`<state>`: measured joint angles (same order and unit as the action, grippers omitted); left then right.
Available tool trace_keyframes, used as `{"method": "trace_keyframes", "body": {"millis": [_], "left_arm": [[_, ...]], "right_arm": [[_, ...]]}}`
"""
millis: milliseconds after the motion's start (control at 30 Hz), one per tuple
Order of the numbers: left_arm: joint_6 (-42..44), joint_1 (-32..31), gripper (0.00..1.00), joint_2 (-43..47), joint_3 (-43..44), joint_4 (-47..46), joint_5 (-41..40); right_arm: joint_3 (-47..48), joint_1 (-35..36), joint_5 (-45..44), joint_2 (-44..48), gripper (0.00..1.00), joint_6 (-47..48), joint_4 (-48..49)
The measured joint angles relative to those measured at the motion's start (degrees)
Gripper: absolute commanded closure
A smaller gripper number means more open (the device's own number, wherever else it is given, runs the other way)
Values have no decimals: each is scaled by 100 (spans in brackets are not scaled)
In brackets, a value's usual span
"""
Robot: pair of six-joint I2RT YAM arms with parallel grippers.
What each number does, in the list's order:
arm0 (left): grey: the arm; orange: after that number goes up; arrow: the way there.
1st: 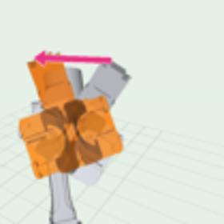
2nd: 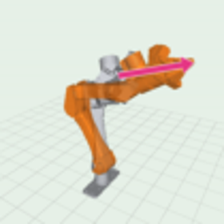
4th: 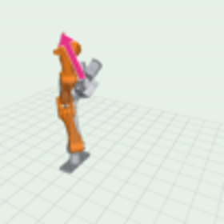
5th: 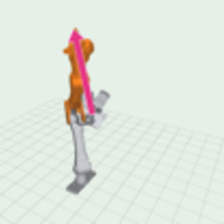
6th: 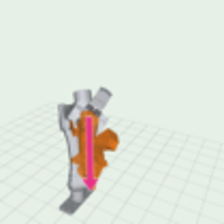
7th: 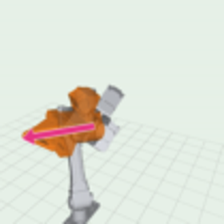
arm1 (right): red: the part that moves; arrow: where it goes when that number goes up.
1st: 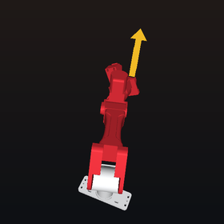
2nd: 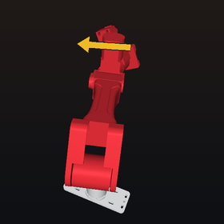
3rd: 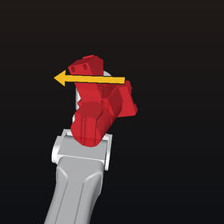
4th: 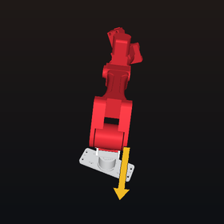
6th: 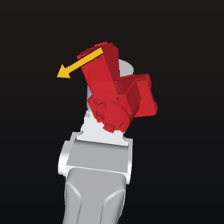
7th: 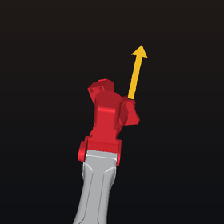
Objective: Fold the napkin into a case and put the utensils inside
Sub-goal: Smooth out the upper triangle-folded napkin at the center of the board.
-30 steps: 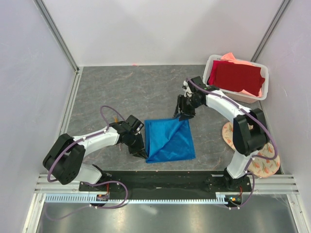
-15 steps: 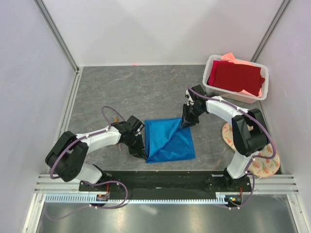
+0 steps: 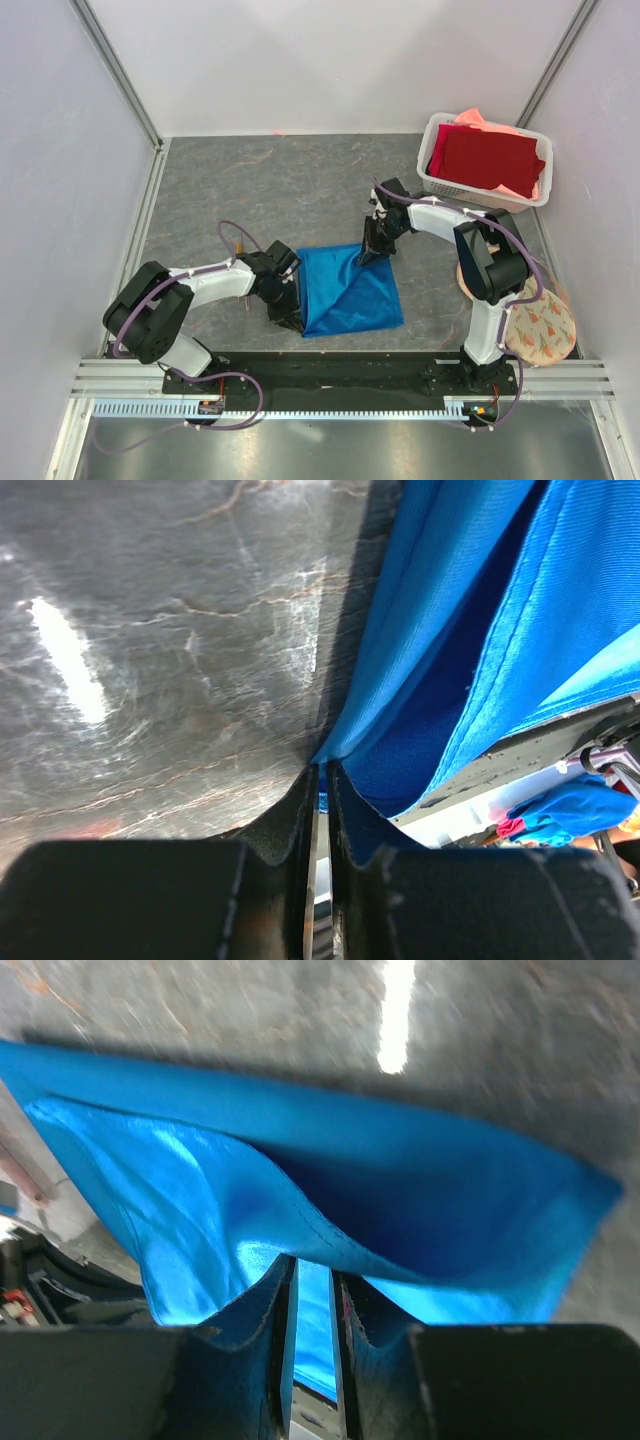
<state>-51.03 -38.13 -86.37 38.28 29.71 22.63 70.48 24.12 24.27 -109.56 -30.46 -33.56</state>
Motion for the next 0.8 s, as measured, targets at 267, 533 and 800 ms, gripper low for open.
{"method": "trace_keyframes", "body": {"millis": [267,533,800], "left_arm": [[55,-37,78,-37,50,24,-24],[61,-13,71,713,334,533,-380],[140,146,82,708,1298,767,-466]], "right_arm": [[393,68,72,-328,74,-186,144],[400,68,96,-352,70,-181,133],[404,68,20,-223,60,-2,-229]]}}
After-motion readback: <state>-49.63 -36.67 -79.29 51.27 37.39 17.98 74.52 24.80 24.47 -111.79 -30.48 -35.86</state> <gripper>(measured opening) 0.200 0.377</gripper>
